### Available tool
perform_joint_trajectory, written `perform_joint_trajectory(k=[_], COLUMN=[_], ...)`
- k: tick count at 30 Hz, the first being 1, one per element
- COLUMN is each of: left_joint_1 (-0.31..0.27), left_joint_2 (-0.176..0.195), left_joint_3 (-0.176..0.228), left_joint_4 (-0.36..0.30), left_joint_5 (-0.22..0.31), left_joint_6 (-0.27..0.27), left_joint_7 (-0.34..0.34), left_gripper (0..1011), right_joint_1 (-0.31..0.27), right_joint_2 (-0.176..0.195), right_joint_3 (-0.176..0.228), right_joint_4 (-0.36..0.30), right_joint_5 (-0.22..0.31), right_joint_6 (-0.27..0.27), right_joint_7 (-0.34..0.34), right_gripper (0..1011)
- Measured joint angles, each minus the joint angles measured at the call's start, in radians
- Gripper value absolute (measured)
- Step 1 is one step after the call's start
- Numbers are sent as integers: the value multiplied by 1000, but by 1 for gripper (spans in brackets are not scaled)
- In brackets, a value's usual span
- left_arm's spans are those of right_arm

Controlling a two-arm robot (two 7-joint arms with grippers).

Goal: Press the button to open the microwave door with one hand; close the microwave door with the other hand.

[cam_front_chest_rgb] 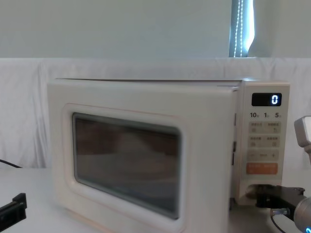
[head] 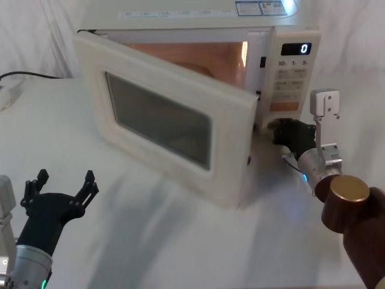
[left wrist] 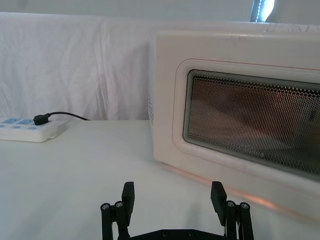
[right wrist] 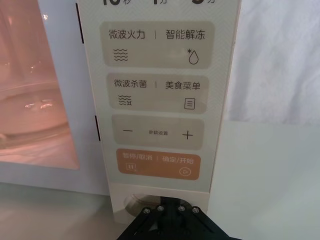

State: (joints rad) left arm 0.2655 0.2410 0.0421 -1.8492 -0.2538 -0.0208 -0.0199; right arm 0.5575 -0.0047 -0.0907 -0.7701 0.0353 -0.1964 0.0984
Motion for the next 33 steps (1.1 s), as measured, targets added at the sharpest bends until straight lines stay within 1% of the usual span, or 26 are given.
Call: perform_joint_trajectory(k=[3,10,12,13,16,17,20,23,24,27,28,29,30,33], left_joint_1=[0,0,0,0,0,0,0,0,0,0,0,0,0,0], left_joint_2=[0,0,0,0,0,0,0,0,0,0,0,0,0,0], left_joint_3=[0,0,0,0,0,0,0,0,0,0,0,0,0,0], left_joint_4=[0,0,0,0,0,0,0,0,0,0,0,0,0,0], left_joint_5=[0,0,0,0,0,0,0,0,0,0,0,0,0,0], left_joint_6=[0,0,0,0,0,0,0,0,0,0,0,0,0,0], left_joint_7=[0,0,0,0,0,0,0,0,0,0,0,0,0,0], left_gripper=[1001,1001,1001,1001,1001,1001,1001,1001,1001,1001,1001,1001,1001,1001], right_joint_1=[-3,-41,-70,-70,-110,-110,-157,-186,-205,-235,-255,-262,-282,-319], right_joint_2=[0,3,3,3,4,4,5,6,6,5,5,5,4,2], right_joint_3=[0,1,1,1,1,1,-4,-8,-10,-11,-13,-13,-15,-17], right_joint_4=[-5,-63,-106,-106,-165,-165,-237,-279,-309,-350,-380,-389,-416,-462], right_joint_5=[-1,0,1,1,3,3,3,1,0,-2,-5,-6,-9,-13], right_joint_6=[2,24,35,35,48,48,66,77,83,89,91,91,91,89], right_joint_7=[0,5,6,6,7,7,6,1,-3,-10,-17,-19,-25,-35], right_gripper=[0,0,0,0,0,0,0,0,0,0,0,0,0,0])
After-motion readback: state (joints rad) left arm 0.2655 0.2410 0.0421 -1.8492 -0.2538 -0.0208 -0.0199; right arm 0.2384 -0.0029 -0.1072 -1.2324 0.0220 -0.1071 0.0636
